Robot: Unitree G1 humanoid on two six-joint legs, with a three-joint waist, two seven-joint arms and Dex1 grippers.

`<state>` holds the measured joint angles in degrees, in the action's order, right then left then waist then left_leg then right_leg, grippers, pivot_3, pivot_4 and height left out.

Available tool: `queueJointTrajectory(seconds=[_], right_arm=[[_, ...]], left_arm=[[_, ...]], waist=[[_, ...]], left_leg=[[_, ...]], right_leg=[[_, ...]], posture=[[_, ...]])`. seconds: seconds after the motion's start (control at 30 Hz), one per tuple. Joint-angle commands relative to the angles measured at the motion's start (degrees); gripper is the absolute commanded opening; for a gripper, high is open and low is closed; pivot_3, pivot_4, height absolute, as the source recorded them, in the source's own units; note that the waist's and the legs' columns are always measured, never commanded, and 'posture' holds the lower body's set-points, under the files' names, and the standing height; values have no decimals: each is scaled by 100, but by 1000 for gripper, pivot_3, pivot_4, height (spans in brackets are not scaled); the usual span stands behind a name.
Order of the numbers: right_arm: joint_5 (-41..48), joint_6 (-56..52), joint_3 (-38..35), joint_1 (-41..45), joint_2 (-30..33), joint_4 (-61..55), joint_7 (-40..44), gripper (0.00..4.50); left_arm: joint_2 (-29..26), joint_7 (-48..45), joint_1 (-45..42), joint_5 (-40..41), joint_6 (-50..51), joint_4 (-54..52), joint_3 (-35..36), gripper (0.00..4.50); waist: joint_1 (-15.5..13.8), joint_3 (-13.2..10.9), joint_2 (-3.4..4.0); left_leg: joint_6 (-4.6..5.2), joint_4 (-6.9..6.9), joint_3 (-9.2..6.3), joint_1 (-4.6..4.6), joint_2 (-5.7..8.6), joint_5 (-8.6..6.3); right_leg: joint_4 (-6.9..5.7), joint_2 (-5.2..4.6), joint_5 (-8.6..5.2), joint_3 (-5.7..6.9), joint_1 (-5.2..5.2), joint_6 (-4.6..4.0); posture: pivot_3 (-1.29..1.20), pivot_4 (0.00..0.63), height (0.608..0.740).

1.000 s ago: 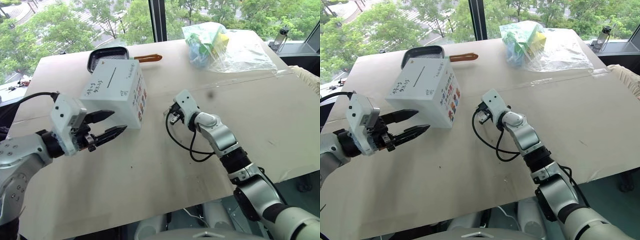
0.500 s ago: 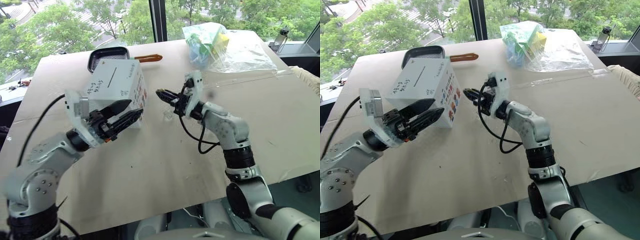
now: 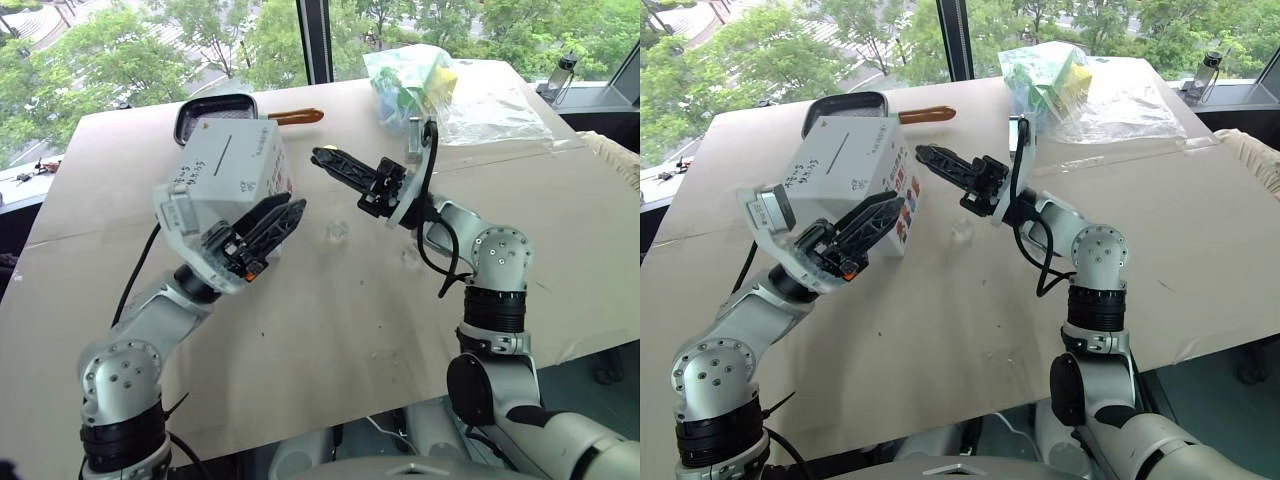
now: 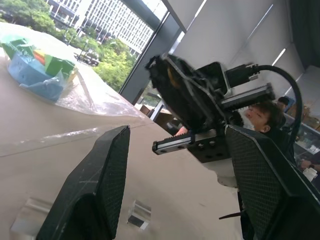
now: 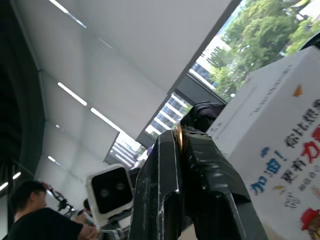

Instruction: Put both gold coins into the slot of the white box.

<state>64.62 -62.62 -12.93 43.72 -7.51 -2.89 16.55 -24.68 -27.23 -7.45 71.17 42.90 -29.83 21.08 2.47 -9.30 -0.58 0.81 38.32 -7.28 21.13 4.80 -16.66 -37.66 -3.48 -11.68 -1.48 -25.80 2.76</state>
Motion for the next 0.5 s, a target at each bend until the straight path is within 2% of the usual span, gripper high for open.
queueJointTrajectory(seconds=[0.03,0.13,0.3,0.47,0.5], right_arm=[[485,-54,177,22,-71,-365,133,67],[587,-40,295,-25,21,-428,171,0],[586,25,493,-119,131,-520,226,0],[8,406,880,-183,470,-662,595,0],[-488,762,1156,-205,819,-738,1000,0]], left_arm=[[-28,-65,-49,165,-177,-57,-10,3097],[-33,-129,-66,274,-213,-52,-32,2289],[-44,-222,-65,373,-273,-90,-96,47],[-77,-260,-58,357,-360,-92,-130,47],[-139,-321,2,372,-399,-120,-21,47]], waist=[[-7,0,-1],[-10,0,0],[-6,0,0],[-9,0,0],[-10,0,0]], left_leg=[[0,1,0,0,1,0],[0,1,-1,-1,1,0],[0,1,-1,-1,1,0],[0,1,-1,-1,1,0],[0,1,0,0,1,0]], right_leg=[[0,-1,0,0,2,0],[1,-1,0,2,3,0],[1,-1,0,2,2,0],[1,-1,0,3,2,0],[2,-1,0,3,3,0]], posture=[[0,150,721],[0,150,721],[0,150,721],[0,150,721],[0,150,721]])
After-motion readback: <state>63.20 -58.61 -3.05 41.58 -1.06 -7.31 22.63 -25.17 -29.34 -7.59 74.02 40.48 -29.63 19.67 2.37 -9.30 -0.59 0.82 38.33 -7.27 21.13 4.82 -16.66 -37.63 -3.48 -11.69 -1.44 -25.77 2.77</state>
